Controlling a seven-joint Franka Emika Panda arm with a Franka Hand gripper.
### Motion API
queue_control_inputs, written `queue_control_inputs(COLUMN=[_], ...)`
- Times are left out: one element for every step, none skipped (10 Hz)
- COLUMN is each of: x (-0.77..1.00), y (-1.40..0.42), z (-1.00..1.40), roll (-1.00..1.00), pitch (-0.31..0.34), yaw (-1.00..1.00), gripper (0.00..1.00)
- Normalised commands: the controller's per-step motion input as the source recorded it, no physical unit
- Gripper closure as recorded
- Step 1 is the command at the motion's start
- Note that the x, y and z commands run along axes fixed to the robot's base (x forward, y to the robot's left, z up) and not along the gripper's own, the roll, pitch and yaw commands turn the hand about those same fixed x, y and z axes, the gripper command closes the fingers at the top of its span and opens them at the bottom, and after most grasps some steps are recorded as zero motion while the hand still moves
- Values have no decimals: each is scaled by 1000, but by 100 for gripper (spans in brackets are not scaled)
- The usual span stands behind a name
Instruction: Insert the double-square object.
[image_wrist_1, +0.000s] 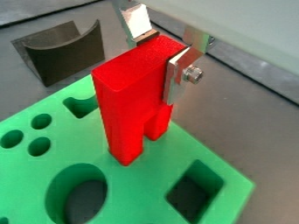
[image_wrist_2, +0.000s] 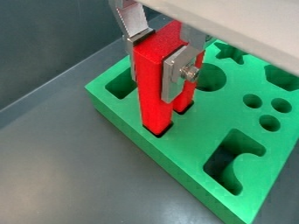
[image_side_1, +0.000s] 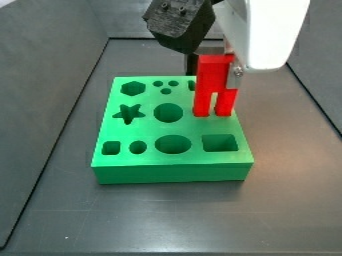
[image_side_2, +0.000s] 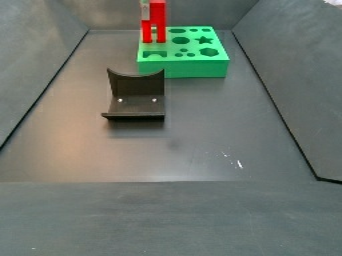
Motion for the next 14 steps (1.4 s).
queue_control_inputs(x=[17, 0, 69, 97, 77, 126, 97, 89, 43, 0, 0, 0, 0, 0], y=[74, 0, -51, -174, -163, -243, -257, -297, -263, -157, -60, -54, 0, 0], z=[-286, -377, -449, -274, -177, -166, -134, -143, -277, -226, -74, -80, 0, 0], roll=[66, 0, -24, 0, -39, -33, -21, 0, 0, 0, 0, 0, 0, 0], pitch=[113, 53, 0, 0, 0, 0, 0, 0, 0, -3, -6, -10, -26, 0], yaw=[-131, -103, 0, 0, 0, 0, -34, -74, -140, -109, 0, 0, 0, 0], gripper=[100, 100, 100, 100, 100, 100, 100, 100, 100, 100, 100, 100, 100, 100])
